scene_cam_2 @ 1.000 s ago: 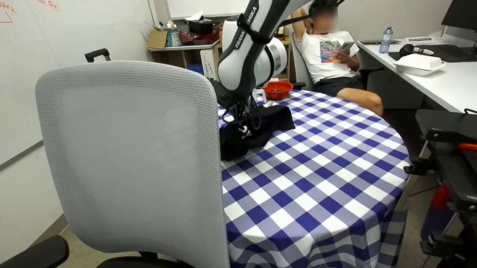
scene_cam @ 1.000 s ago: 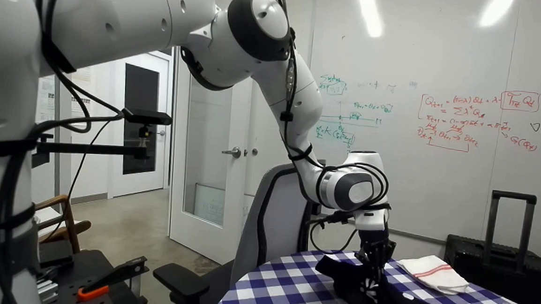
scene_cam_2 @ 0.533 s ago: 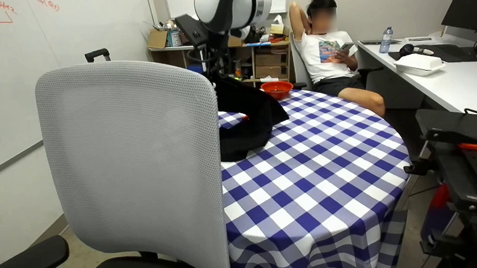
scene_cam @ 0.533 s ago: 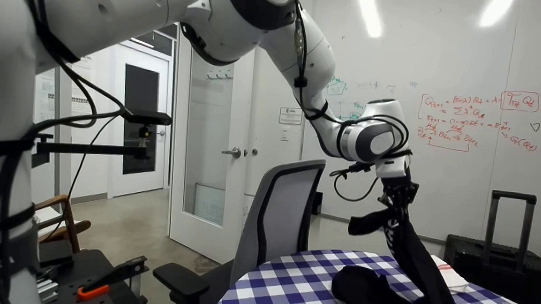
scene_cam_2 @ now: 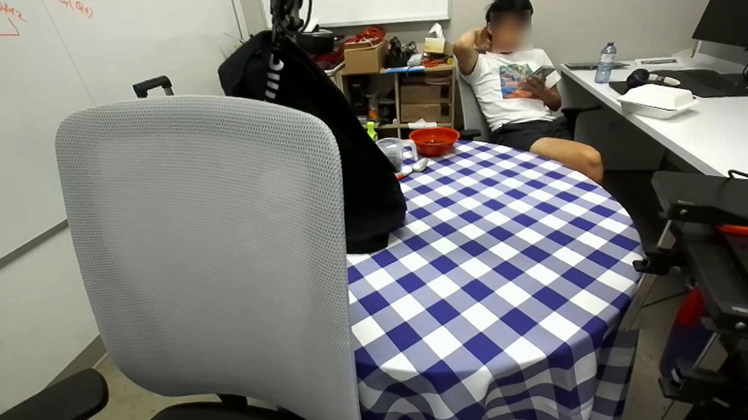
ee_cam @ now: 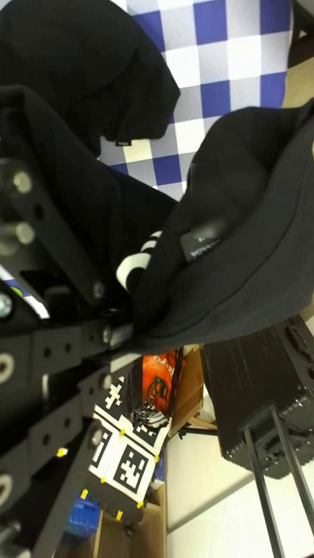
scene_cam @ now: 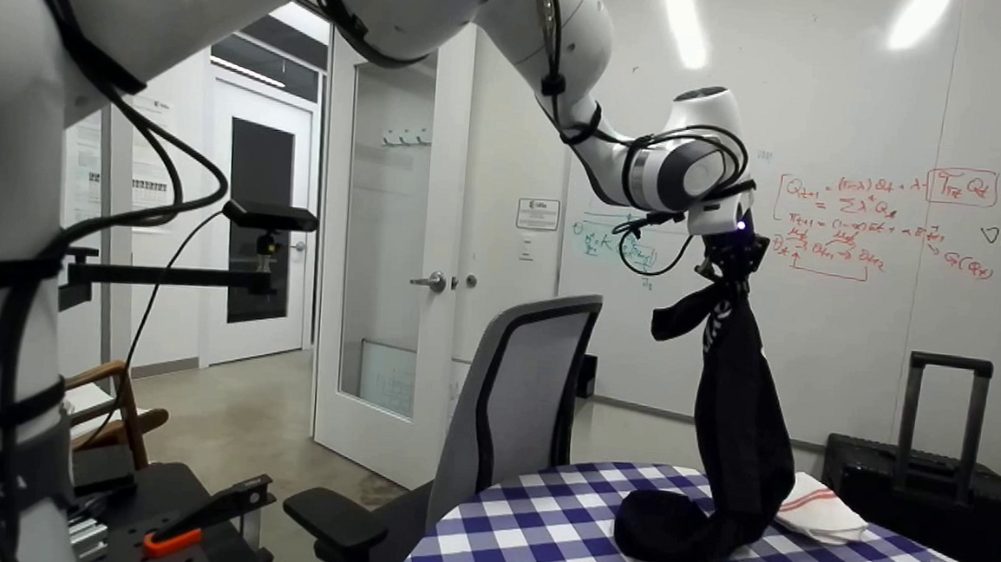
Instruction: Put the black towel on the backrest of the chair
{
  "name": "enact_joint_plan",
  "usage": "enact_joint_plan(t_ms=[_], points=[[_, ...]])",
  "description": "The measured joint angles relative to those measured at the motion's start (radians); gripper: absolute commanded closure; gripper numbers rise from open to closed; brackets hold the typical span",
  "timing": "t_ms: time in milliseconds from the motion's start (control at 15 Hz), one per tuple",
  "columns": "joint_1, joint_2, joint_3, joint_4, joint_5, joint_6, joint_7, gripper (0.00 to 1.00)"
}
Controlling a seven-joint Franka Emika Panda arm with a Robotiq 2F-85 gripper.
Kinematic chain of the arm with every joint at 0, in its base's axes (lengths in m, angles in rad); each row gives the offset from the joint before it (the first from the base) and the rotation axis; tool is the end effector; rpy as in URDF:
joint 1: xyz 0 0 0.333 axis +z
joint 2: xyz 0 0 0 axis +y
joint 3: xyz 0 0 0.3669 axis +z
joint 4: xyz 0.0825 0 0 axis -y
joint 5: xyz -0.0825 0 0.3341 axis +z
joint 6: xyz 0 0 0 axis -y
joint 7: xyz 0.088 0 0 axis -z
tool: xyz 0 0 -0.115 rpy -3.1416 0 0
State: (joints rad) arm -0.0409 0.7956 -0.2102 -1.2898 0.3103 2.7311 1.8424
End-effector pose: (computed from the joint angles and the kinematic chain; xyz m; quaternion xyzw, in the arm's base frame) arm 0.7752 -0.1479 0.4074 -0.4190 0.8467 -0.1961 0.2630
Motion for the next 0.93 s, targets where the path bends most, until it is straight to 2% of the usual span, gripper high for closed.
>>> enact_joint_plan(t_ms=[400, 933], points=[[0.048, -0.123, 0.037, 0.017, -0.006, -0.004, 0.053, 0.96], [0.186, -0.291, 0.068, 0.0, -0.08, -0.004, 0.08, 0.96]])
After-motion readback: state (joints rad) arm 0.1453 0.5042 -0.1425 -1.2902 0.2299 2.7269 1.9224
